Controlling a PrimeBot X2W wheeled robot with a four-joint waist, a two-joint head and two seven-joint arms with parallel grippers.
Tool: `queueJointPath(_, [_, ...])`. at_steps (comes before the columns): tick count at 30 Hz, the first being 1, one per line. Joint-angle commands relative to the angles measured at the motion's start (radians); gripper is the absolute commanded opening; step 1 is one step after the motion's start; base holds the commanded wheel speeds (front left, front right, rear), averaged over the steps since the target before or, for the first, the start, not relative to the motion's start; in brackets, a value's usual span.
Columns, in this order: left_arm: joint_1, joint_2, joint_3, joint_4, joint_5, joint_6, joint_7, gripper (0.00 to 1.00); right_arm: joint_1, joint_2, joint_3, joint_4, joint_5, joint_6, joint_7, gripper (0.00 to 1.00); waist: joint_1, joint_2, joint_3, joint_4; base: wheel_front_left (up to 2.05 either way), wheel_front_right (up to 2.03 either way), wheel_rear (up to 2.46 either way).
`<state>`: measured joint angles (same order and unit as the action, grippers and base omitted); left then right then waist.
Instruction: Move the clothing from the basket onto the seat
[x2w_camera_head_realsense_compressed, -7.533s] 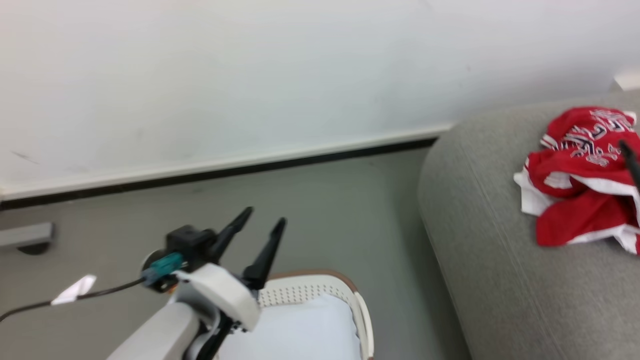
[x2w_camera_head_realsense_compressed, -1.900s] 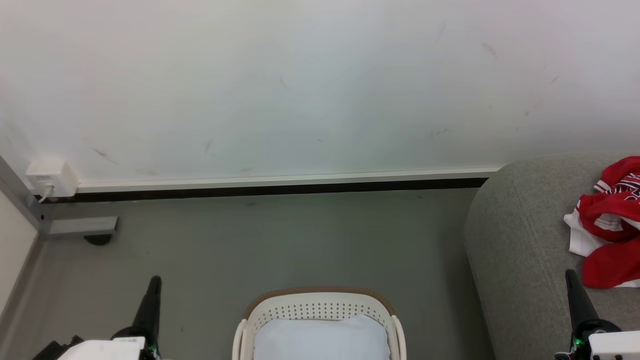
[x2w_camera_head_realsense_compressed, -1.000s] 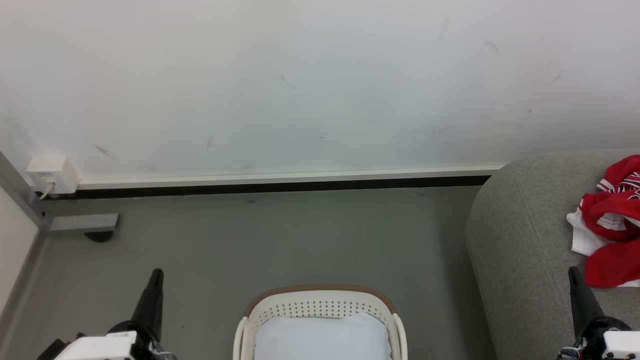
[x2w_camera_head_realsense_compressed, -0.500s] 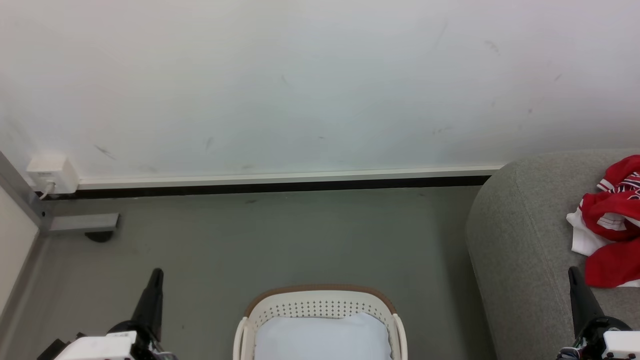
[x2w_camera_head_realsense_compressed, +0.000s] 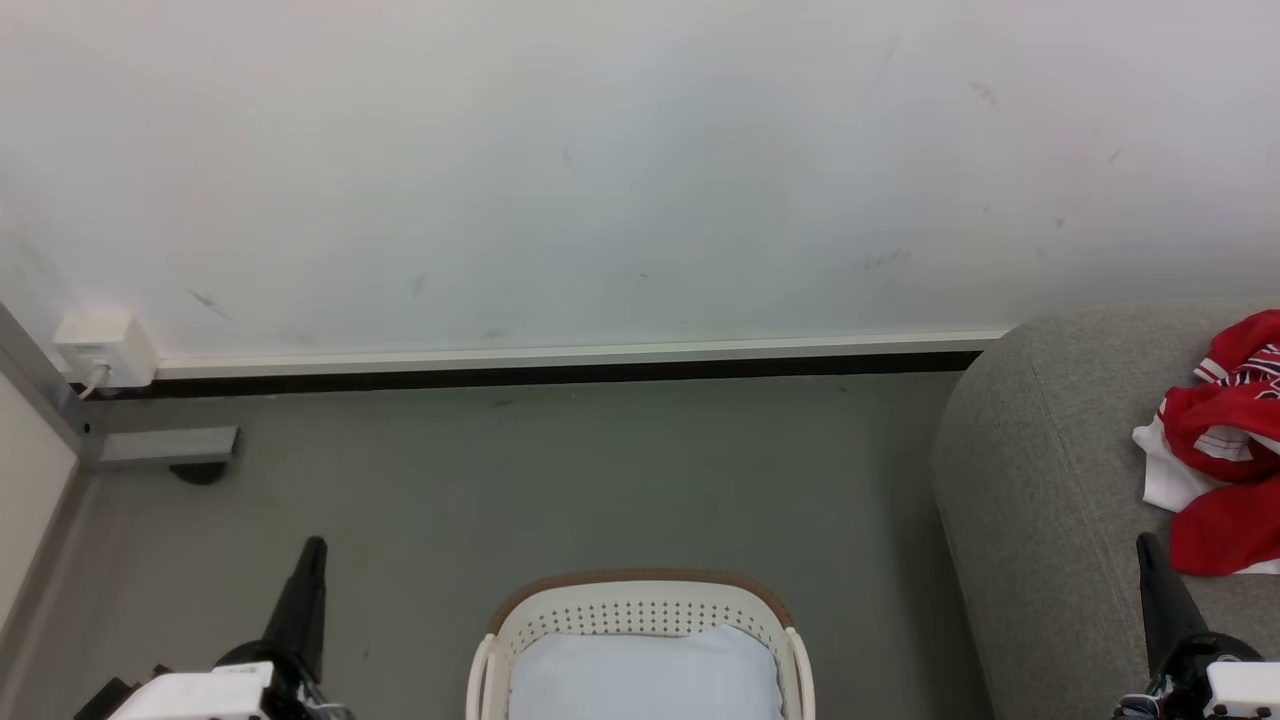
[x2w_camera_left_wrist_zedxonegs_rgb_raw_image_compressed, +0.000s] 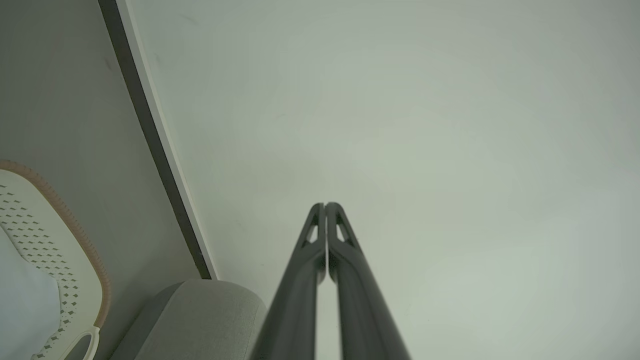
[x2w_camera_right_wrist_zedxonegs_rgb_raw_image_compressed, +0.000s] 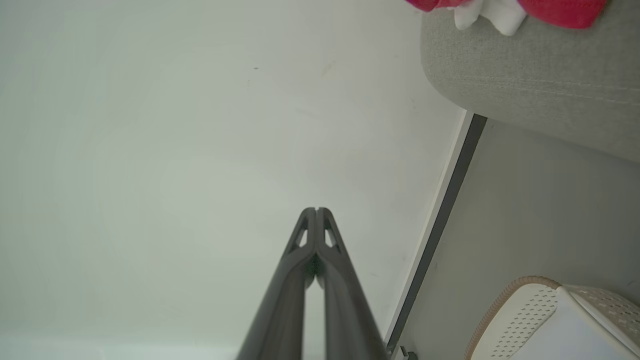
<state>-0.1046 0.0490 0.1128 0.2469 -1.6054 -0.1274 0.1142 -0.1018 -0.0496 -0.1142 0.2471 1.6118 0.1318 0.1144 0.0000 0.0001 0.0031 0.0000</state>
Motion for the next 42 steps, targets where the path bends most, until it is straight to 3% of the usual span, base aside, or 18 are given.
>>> queueJointPath(1, [-0.009, 0.002, 0.003, -0.003, -0.014, -0.006, 0.004, 0.0, -0.012, 0.0, -0.003, -0.005, 0.001, -0.002, 0.004, 0.0, 0.0, -0.0001, 0.0, 0.0, 0.0, 0.0, 0.0])
queueJointPath(42, [-0.009, 0.002, 0.003, -0.003, -0.014, -0.006, 0.004, 0.0, -0.012, -0.001, -0.003, -0.005, 0.002, -0.002, 0.003, 0.0, 0.0, -0.0001, 0.0, 0.0, 0.0, 0.0, 0.0])
